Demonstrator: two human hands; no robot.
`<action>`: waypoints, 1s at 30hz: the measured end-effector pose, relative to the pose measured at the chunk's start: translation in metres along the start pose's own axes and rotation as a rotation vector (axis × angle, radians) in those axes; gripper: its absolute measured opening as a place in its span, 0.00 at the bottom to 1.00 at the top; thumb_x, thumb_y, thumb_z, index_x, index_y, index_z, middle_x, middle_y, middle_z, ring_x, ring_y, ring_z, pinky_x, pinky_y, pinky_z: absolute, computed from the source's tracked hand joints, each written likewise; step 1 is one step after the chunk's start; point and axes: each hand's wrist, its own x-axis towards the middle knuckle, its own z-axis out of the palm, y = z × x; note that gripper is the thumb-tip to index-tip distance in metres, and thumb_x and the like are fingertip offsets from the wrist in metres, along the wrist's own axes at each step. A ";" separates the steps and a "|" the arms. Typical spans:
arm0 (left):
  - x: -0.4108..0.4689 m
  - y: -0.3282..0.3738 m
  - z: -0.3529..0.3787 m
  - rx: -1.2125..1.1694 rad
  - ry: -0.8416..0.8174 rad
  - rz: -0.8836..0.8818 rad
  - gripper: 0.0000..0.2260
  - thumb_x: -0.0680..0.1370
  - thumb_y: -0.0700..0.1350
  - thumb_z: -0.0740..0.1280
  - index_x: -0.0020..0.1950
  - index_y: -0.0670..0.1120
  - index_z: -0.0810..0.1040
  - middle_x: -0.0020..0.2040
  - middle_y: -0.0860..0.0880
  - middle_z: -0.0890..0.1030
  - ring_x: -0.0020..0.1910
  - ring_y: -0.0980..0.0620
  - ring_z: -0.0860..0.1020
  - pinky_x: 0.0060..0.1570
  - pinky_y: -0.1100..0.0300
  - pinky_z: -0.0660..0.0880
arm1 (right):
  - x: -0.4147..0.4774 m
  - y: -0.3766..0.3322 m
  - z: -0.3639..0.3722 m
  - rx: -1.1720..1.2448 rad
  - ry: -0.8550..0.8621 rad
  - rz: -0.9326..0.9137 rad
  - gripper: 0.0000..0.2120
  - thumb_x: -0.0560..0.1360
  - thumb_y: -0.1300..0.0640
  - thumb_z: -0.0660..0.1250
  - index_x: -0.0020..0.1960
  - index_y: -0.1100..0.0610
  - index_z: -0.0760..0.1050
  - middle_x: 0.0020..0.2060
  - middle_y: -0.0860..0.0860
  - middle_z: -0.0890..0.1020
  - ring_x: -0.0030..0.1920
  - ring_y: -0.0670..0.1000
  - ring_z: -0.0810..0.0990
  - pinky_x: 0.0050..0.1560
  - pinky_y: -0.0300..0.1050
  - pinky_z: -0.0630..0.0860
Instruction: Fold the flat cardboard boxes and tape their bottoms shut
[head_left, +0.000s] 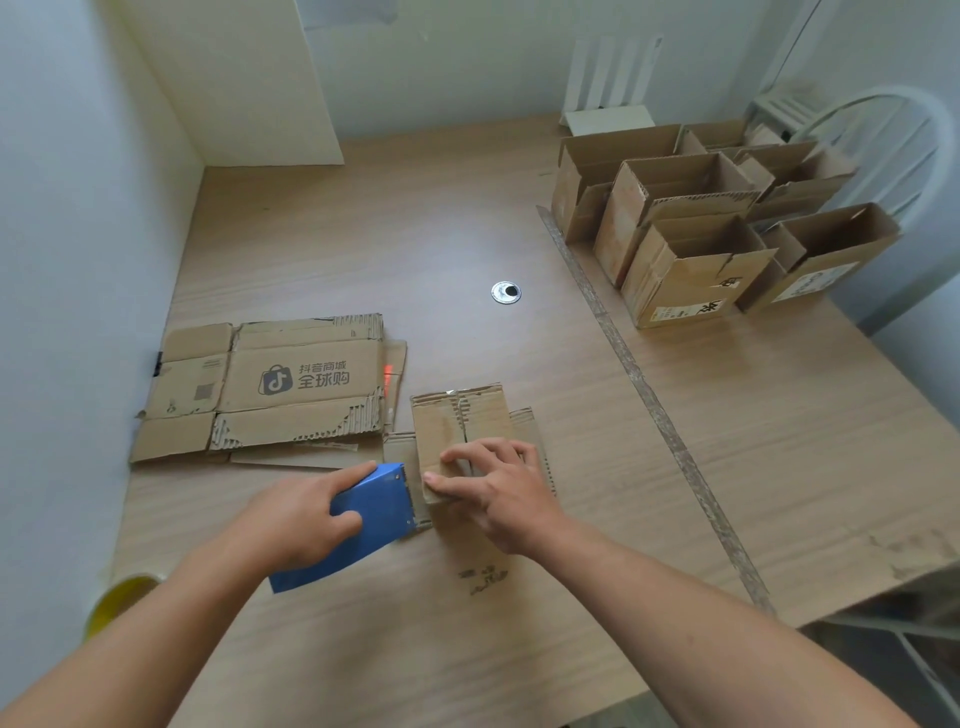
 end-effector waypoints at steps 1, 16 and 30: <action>0.002 0.006 0.000 0.012 0.008 0.004 0.28 0.78 0.53 0.59 0.77 0.68 0.54 0.64 0.52 0.77 0.51 0.51 0.72 0.43 0.57 0.70 | 0.000 0.000 0.000 -0.002 -0.003 0.000 0.19 0.73 0.46 0.71 0.62 0.33 0.75 0.63 0.42 0.75 0.62 0.48 0.66 0.55 0.50 0.59; 0.007 0.046 0.017 0.056 0.146 -0.094 0.27 0.77 0.51 0.58 0.75 0.63 0.59 0.61 0.46 0.78 0.57 0.42 0.77 0.47 0.54 0.72 | -0.003 -0.010 -0.006 0.074 -0.080 0.097 0.20 0.74 0.36 0.53 0.61 0.33 0.77 0.63 0.39 0.74 0.63 0.50 0.69 0.57 0.47 0.53; -0.015 -0.006 0.017 -0.231 0.181 -0.173 0.29 0.77 0.53 0.59 0.77 0.68 0.56 0.55 0.54 0.78 0.49 0.49 0.75 0.46 0.55 0.76 | 0.017 -0.058 -0.013 -0.043 -0.103 0.380 0.22 0.76 0.43 0.64 0.68 0.38 0.65 0.74 0.51 0.59 0.76 0.55 0.50 0.74 0.57 0.47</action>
